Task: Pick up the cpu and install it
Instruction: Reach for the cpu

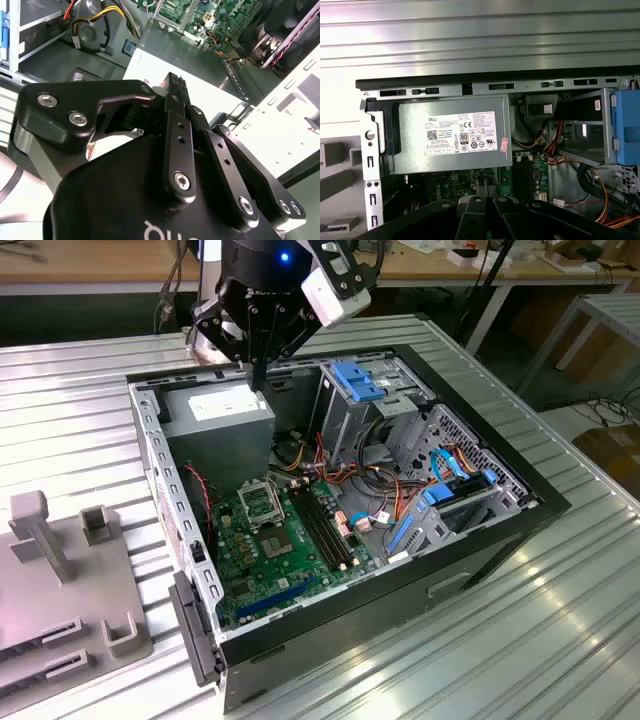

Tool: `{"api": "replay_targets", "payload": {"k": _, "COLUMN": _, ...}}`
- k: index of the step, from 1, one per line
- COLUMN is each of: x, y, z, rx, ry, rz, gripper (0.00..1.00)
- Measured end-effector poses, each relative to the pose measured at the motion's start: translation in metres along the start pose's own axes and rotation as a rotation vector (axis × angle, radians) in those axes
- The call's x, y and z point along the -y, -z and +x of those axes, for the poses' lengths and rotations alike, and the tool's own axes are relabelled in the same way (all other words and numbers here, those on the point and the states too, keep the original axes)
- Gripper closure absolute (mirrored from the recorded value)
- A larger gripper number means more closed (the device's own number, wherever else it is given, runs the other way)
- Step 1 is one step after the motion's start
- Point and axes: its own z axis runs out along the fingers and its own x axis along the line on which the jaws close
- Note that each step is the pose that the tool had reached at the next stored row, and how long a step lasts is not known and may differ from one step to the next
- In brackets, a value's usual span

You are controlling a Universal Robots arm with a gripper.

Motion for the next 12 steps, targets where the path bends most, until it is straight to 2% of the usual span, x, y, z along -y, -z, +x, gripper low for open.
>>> {"api": "replay_targets", "payload": {"k": 12, "x": 0.0002, "y": 0.0001, "z": 0.0028, "rx": 0.0, "ry": 0.0, "rz": 0.0, "gripper": 0.89}}
